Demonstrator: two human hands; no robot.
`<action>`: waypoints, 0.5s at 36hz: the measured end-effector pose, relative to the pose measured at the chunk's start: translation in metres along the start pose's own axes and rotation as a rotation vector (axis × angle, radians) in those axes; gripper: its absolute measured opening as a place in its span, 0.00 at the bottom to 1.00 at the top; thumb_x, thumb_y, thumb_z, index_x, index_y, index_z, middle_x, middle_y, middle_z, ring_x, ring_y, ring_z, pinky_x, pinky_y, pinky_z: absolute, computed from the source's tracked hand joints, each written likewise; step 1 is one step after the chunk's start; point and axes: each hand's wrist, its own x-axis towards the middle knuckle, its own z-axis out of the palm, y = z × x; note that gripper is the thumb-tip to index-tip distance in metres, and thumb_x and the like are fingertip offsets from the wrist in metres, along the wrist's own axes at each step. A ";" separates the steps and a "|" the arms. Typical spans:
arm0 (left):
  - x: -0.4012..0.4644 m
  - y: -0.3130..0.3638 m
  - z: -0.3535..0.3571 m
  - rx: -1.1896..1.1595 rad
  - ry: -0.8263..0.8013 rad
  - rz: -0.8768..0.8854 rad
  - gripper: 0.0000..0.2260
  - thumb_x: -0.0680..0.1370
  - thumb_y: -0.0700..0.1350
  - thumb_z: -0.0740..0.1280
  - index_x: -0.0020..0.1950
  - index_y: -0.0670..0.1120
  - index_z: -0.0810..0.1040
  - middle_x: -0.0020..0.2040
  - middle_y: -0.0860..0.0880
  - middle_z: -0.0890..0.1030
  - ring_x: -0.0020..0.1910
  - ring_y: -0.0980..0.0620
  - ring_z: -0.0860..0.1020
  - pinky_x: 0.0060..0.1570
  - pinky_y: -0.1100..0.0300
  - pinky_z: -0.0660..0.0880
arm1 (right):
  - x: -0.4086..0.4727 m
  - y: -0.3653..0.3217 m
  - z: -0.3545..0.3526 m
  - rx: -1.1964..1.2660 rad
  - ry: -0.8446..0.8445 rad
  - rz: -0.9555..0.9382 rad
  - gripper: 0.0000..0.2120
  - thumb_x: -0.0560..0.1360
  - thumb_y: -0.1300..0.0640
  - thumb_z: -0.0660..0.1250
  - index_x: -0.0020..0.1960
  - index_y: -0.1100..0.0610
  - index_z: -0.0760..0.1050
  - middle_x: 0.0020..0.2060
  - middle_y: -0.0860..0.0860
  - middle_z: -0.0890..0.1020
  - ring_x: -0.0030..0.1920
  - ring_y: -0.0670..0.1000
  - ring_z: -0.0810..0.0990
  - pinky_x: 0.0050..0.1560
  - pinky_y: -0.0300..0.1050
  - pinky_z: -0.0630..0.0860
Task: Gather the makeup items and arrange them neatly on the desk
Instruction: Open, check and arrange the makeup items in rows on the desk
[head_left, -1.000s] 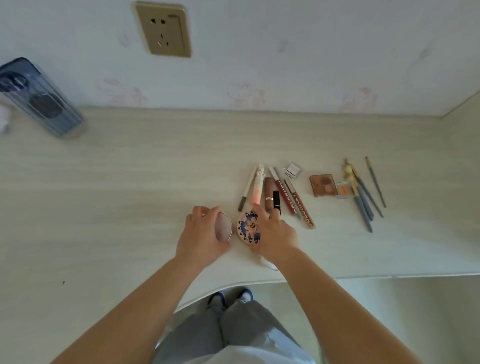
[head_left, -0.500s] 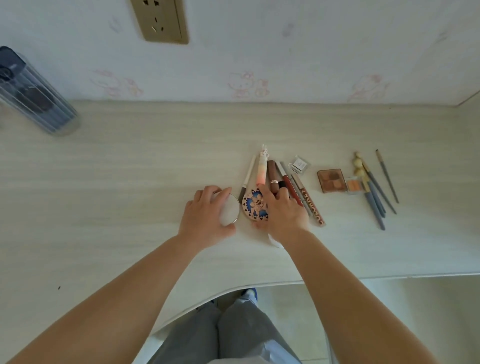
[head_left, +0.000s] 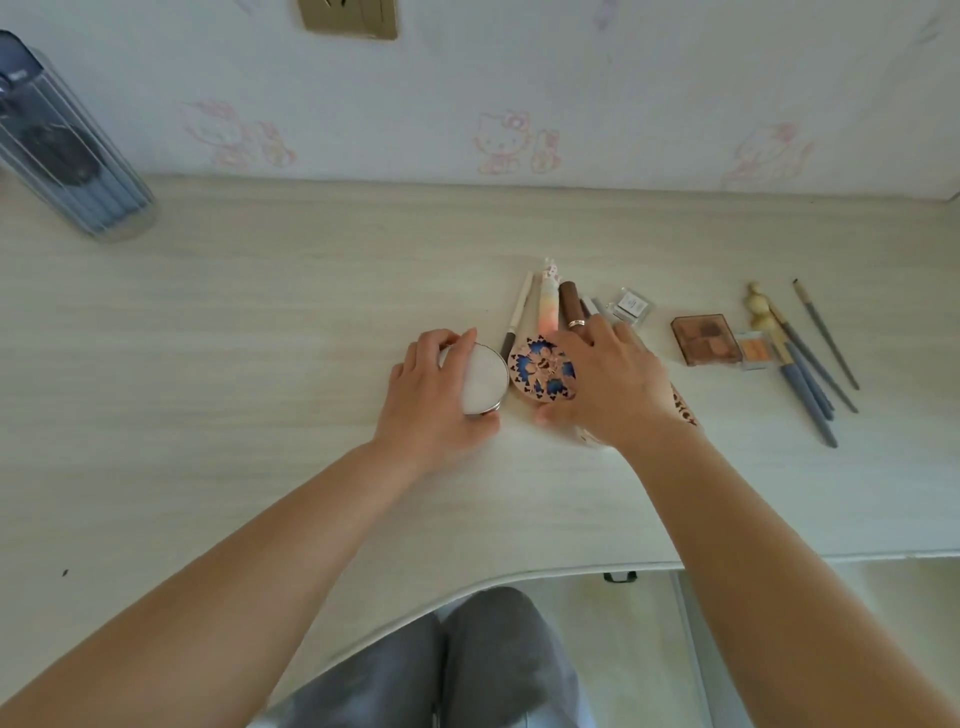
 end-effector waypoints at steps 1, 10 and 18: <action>0.002 0.000 0.001 0.002 -0.004 -0.005 0.39 0.69 0.54 0.70 0.75 0.46 0.57 0.67 0.47 0.62 0.68 0.47 0.62 0.64 0.54 0.61 | 0.001 0.001 0.001 -0.017 0.009 -0.012 0.44 0.66 0.34 0.68 0.75 0.46 0.54 0.73 0.52 0.57 0.71 0.55 0.60 0.67 0.49 0.64; 0.006 -0.006 0.001 -0.032 0.037 0.045 0.37 0.67 0.56 0.72 0.72 0.48 0.62 0.66 0.48 0.65 0.66 0.47 0.65 0.63 0.55 0.66 | -0.003 0.002 0.015 -0.012 0.200 -0.016 0.36 0.66 0.32 0.67 0.70 0.45 0.65 0.62 0.50 0.70 0.65 0.53 0.67 0.61 0.47 0.67; -0.012 -0.007 -0.012 -0.294 0.053 -0.011 0.37 0.67 0.53 0.74 0.73 0.51 0.62 0.68 0.52 0.64 0.66 0.54 0.68 0.55 0.66 0.62 | -0.014 -0.025 0.020 0.355 0.485 -0.054 0.15 0.78 0.51 0.62 0.62 0.54 0.76 0.57 0.53 0.75 0.56 0.54 0.73 0.52 0.43 0.66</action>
